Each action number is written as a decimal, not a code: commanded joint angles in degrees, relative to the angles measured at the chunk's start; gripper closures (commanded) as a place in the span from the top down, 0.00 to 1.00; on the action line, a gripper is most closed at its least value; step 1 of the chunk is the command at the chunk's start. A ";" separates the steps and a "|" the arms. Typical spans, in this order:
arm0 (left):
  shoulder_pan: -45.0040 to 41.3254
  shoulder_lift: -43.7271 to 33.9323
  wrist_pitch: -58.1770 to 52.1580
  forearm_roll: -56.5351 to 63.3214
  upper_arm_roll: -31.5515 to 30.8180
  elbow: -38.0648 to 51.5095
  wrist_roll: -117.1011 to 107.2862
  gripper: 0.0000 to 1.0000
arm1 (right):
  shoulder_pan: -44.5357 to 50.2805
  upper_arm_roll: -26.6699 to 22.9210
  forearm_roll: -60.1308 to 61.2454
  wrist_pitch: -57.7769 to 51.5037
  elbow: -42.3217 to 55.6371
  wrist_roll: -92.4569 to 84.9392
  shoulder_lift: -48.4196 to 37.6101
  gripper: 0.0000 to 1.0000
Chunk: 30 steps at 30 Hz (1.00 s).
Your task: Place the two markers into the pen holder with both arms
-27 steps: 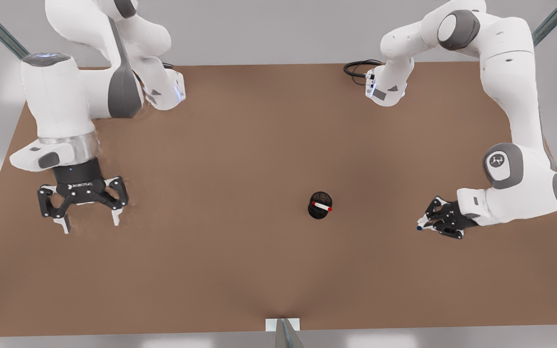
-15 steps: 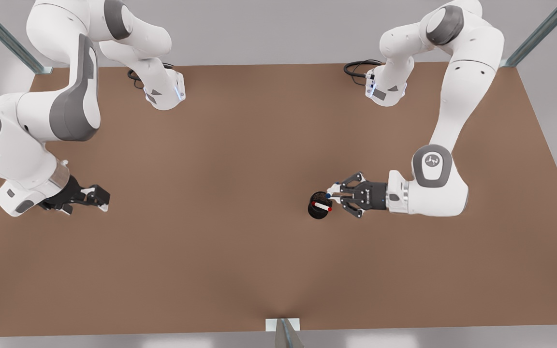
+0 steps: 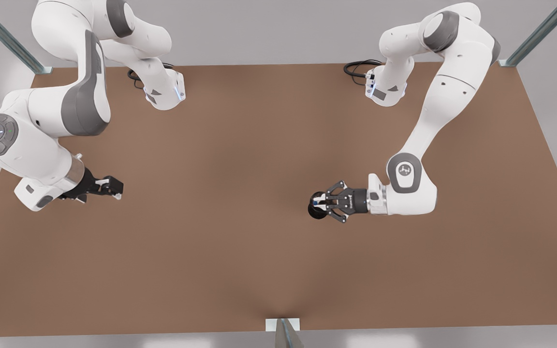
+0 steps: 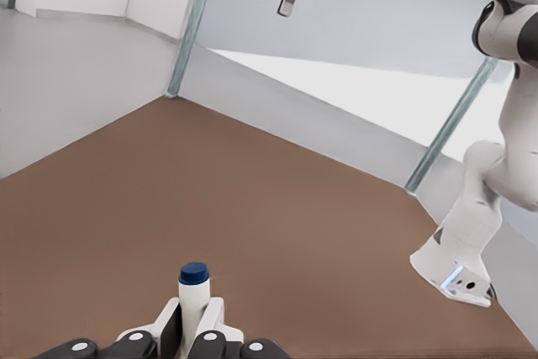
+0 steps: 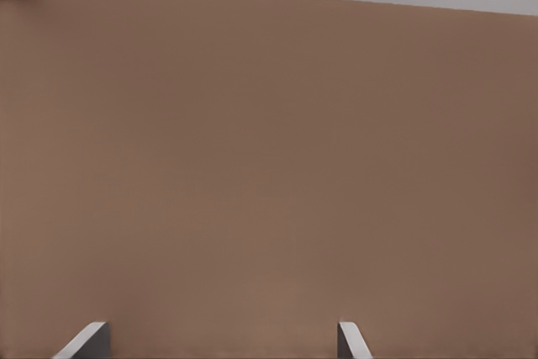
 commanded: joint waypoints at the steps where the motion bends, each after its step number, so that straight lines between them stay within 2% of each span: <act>1: 0.40 -0.06 0.79 -0.11 -0.01 -1.31 29.06 0.21 | 0.00 -0.01 0.02 -0.86 0.03 1.67 -0.13 1.00; 12: 0.93 -0.15 0.79 0.06 0.07 -6.14 29.42 0.21 | 0.00 -0.09 0.19 -0.86 0.03 1.32 -0.13 1.00; 28: 0.40 1.43 2.02 0.24 0.16 -6.85 29.94 0.21 | 0.00 -0.18 0.28 -0.86 0.12 0.70 -0.13 1.00; 30: 0.49 2.49 1.93 0.24 0.16 -6.85 29.94 0.32 | -0.09 -0.18 0.28 -0.86 0.12 0.61 -0.13 1.00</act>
